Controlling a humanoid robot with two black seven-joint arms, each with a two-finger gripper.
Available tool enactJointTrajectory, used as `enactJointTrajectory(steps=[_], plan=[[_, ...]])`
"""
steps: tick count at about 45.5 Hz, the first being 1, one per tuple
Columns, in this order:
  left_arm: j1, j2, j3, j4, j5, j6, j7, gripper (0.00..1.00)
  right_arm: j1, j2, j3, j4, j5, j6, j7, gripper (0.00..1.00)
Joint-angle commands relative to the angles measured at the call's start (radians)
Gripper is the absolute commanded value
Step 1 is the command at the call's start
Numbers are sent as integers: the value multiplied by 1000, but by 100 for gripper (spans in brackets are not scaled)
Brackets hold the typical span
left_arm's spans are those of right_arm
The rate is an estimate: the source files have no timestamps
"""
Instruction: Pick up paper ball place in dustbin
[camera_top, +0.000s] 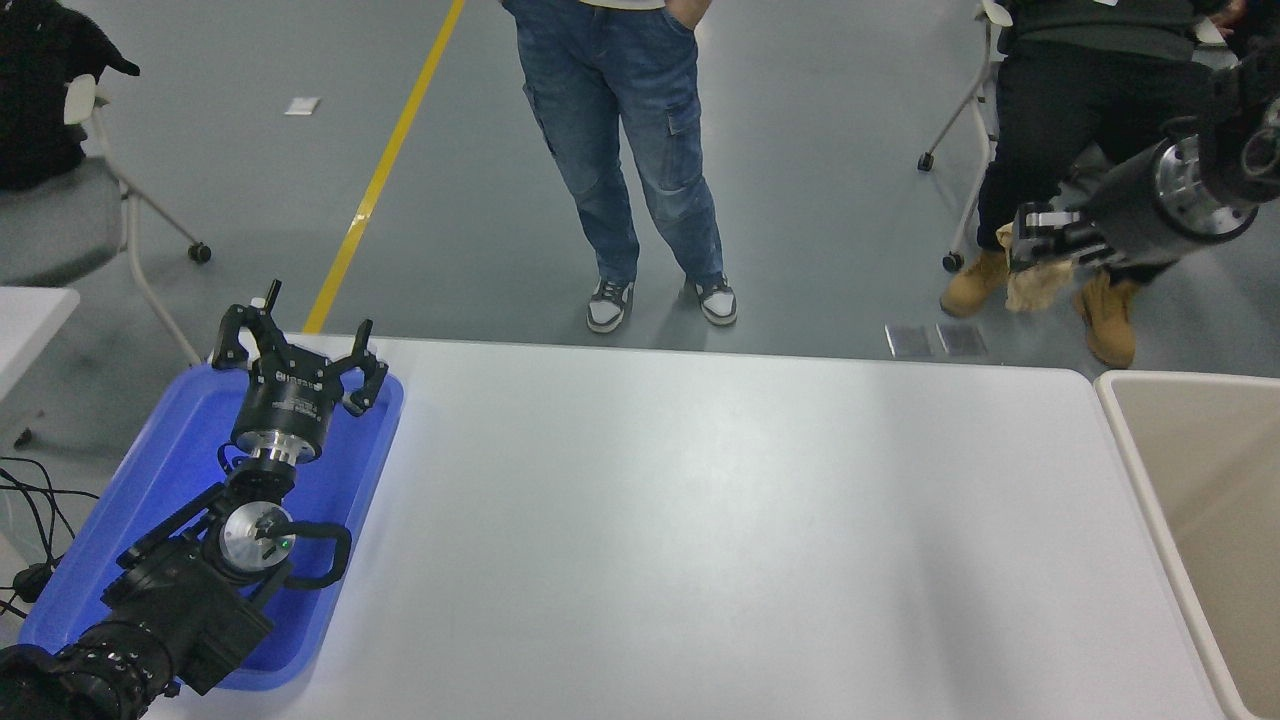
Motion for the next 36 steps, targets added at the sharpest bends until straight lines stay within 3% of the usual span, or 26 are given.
enactJointTrajectory(steps=[1,11,24,36], plan=[[0,0,0,0,0,0,0,100,-331,-63,19,-323,132,-142,0,0],[0,0,0,0,0,0,0,100,-670,-75,207,-539,267,-291,-1,0],[0,0,0,0,0,0,0,100,-982,-64,497,-664,272,-478,0,0],[-2,0,0,0,0,0,0,100,-1143,-15,566,-719,275,-556,2,0]])
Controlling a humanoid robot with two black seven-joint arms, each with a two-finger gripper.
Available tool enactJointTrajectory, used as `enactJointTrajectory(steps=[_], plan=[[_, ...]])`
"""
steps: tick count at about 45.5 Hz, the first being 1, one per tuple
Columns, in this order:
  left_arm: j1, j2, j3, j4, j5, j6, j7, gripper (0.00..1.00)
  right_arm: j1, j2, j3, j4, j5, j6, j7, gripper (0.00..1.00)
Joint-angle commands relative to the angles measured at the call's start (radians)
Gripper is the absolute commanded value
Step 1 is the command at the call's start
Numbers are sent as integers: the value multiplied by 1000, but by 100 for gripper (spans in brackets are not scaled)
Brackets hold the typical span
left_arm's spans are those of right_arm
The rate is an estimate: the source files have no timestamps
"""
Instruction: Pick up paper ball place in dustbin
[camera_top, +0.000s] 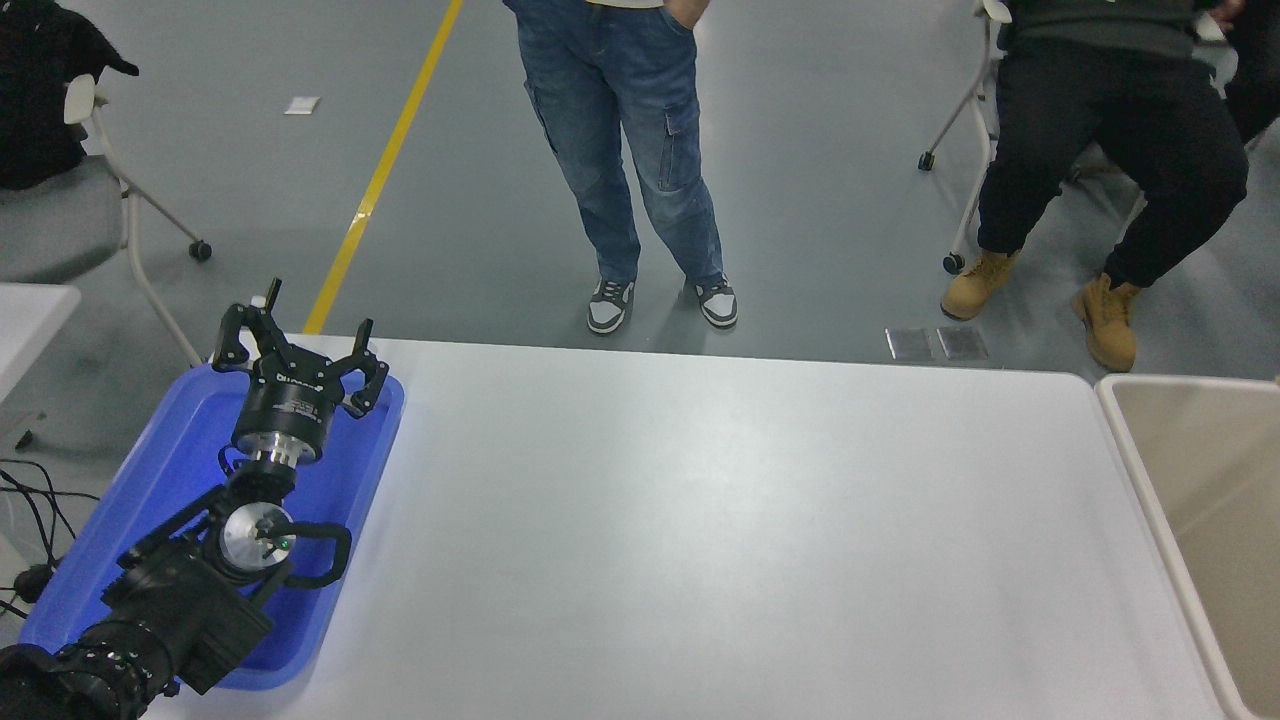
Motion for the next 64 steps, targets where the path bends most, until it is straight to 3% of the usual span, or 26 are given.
enactJointTrajectory(steps=[1,35,37,40,45,47,64], plan=[[0,0,0,0,0,0,0,100,-190,45,97,-87,14,-86,1,0],[0,0,0,0,0,0,0,100,-304,129,165,-122,13,-102,1,1],[0,0,0,0,0,0,0,100,-304,129,163,-122,11,-102,1,21],[0,0,0,0,2,0,0,100,-304,129,163,-122,11,-104,1,40],[0,0,0,0,0,0,0,100,-302,128,163,-122,11,-128,1,88],[0,0,0,0,0,0,0,100,-302,129,163,-122,11,-142,1,99],[-1,0,0,0,2,0,0,100,-260,136,172,-104,11,-126,1,100]])
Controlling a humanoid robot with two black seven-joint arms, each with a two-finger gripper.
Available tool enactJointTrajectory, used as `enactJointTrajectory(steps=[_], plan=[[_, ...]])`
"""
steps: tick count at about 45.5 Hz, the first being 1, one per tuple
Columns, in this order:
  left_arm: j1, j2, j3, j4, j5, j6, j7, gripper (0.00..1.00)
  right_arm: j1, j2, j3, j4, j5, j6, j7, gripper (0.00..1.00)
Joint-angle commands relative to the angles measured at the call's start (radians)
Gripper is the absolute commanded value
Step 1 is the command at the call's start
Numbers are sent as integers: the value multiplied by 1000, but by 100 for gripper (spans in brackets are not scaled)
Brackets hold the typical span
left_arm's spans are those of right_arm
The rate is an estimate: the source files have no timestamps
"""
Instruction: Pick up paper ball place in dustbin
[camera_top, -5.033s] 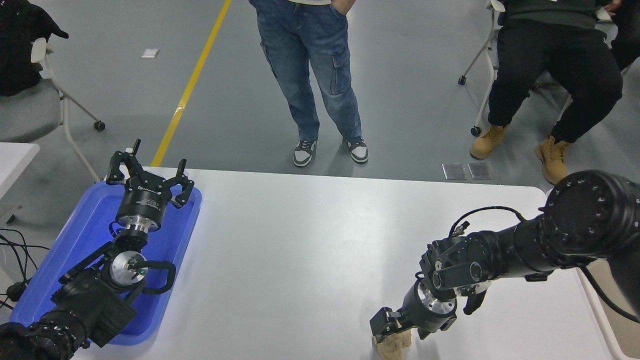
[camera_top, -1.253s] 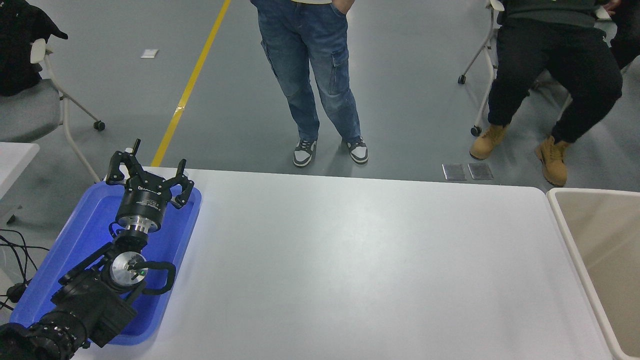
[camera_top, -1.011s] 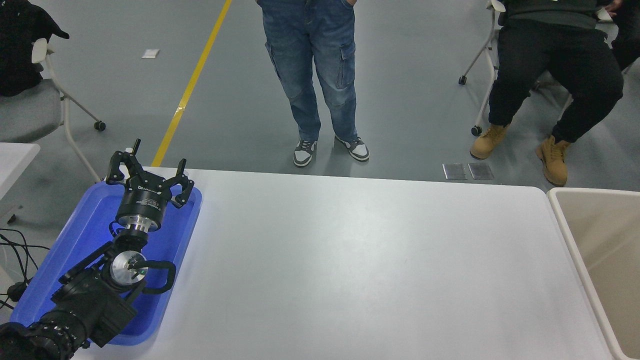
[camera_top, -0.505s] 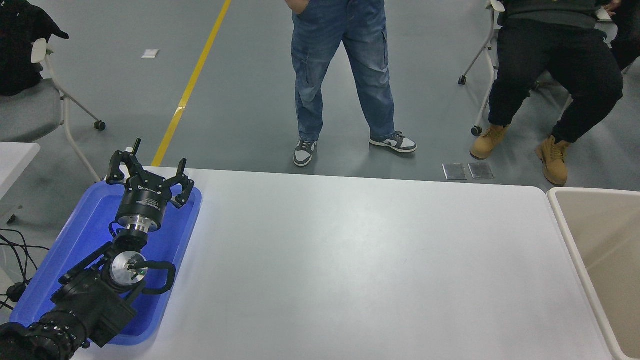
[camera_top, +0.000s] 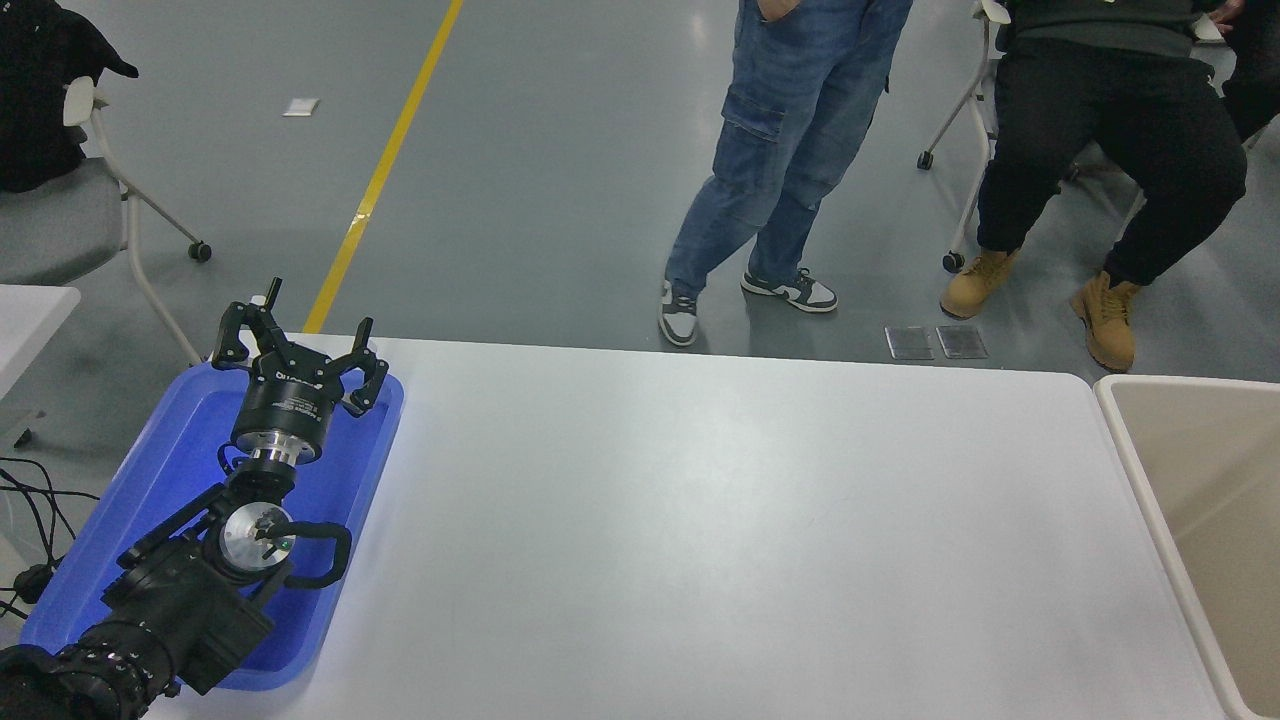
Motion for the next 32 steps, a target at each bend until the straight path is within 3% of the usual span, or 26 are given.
enactJointTrajectory(steps=[1,19,32], plan=[[-1,0,0,0,2,0,0,100,44,4,12,16,0,23,0,100],[-1,0,0,0,0,0,0,100,178,-11,414,36,-2,36,0,100],[0,0,0,0,0,0,0,100,270,-107,772,192,-15,108,3,100]])
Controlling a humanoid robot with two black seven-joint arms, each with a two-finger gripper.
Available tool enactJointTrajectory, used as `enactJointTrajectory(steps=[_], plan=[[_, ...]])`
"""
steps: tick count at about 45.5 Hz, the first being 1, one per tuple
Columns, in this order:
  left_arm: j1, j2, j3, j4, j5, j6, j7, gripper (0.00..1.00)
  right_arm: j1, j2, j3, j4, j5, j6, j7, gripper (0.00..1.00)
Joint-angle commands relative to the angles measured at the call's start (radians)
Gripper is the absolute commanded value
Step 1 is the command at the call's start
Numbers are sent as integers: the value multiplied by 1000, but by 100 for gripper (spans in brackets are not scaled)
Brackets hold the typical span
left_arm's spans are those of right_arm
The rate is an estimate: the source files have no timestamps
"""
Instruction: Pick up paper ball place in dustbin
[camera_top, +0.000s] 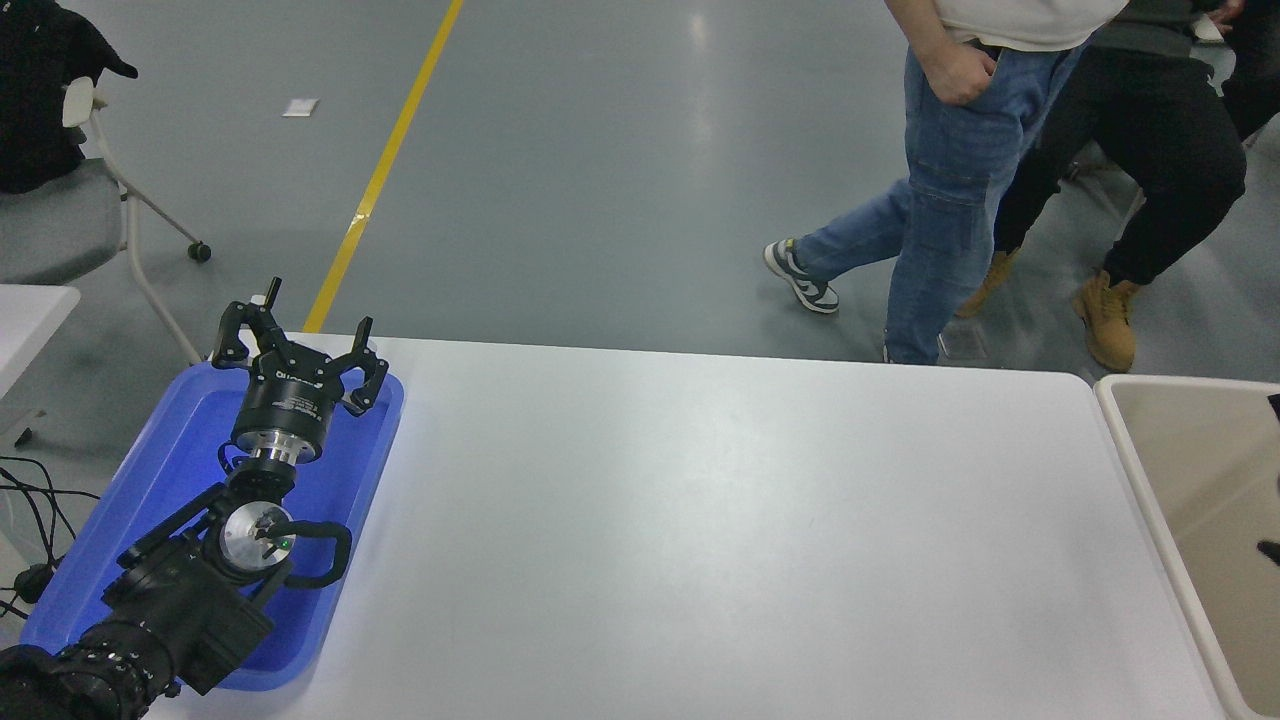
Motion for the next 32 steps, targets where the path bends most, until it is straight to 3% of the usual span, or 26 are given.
enactJointTrajectory(steps=[1,6,13,21,32], plan=[[1,0,0,0,0,0,0,100,61,-61,350,134,-9,42,2,100],[1,0,0,0,0,0,0,100,31,-66,664,211,-12,43,23,100],[1,0,0,0,0,0,0,100,-77,-53,990,407,-96,55,94,100],[1,0,0,0,0,0,0,100,-162,0,1182,551,-263,75,155,100],[1,0,0,0,0,0,0,100,-315,81,1353,620,-276,192,281,100]])
